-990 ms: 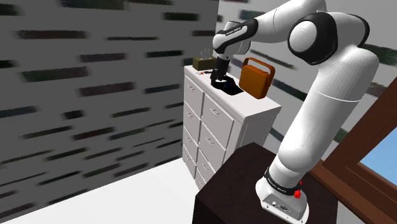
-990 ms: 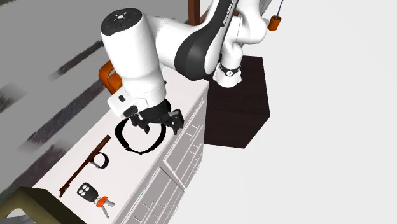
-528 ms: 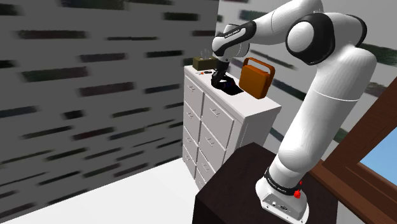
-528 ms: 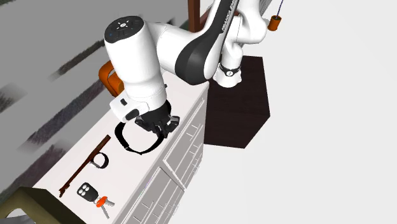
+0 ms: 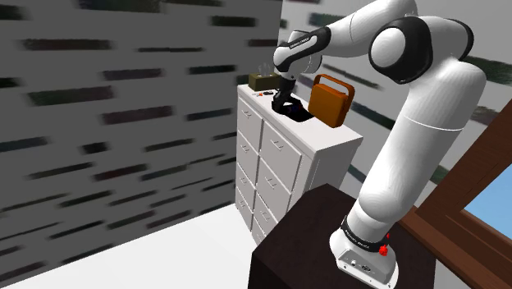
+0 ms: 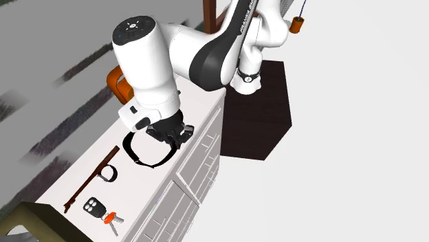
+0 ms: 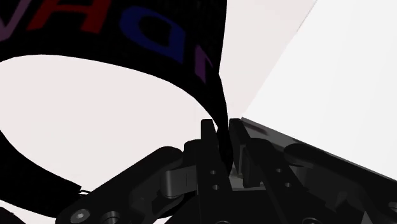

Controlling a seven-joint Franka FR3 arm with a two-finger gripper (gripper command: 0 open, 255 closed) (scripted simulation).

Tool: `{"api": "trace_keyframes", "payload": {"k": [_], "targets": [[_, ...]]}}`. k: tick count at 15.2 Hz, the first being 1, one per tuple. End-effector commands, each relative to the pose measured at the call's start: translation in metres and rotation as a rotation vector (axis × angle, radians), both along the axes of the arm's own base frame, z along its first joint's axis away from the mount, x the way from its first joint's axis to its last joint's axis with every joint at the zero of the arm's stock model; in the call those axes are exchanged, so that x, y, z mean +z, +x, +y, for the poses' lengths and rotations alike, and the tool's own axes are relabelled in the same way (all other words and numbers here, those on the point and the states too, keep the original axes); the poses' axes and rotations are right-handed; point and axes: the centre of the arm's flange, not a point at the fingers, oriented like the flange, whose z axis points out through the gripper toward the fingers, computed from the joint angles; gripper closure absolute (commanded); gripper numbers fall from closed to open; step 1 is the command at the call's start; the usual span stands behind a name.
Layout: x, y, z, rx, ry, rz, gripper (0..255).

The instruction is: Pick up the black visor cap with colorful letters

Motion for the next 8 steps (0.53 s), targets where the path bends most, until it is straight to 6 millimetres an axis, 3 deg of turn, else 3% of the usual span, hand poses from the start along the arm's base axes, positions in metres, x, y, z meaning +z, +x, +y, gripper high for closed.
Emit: {"api": "trace_keyframes", "payload": {"k": [1,8], "targets": [[0.008,0.000,0.000,0.000,0.000,0.000,255],[0.045,0.000,0.000,0.000,0.000,0.000,255]]}}
